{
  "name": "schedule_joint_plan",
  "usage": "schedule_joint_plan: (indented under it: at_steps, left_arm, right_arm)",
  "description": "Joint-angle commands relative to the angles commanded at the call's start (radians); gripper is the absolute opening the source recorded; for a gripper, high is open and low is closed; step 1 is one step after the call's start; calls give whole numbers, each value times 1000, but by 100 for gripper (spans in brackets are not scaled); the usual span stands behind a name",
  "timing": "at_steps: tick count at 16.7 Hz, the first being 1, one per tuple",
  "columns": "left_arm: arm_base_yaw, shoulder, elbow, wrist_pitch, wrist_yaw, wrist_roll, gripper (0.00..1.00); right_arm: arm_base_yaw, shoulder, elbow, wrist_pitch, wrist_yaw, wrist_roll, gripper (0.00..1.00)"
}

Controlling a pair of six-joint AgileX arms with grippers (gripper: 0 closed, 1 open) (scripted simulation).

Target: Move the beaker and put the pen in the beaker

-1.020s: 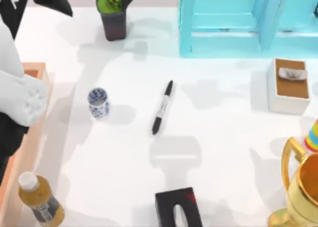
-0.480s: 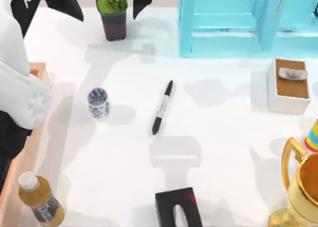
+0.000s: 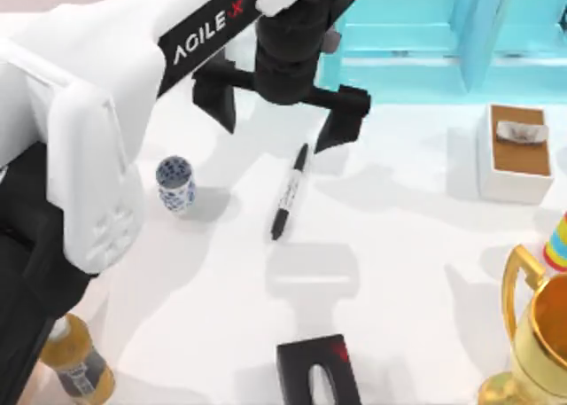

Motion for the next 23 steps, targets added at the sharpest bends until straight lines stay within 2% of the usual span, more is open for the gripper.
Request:
schedule_joint_plan:
  at_steps: [5, 10, 19, 23]
  left_arm:
    - [-70, -15, -126, 87, -34, -7, 100]
    - [-65, -8, -136, 101, -32, -4, 100]
    - [-35, 46, -367, 396, -32, 29, 100]
    - [-32, 52, -393, 429, -32, 33, 100]
  right_arm:
    - [0, 0, 0, 0, 0, 0, 100]
    - [0, 0, 0, 0, 0, 0, 100]
    - [0, 0, 0, 0, 0, 0, 100]
    - [0, 0, 0, 0, 0, 0, 100]
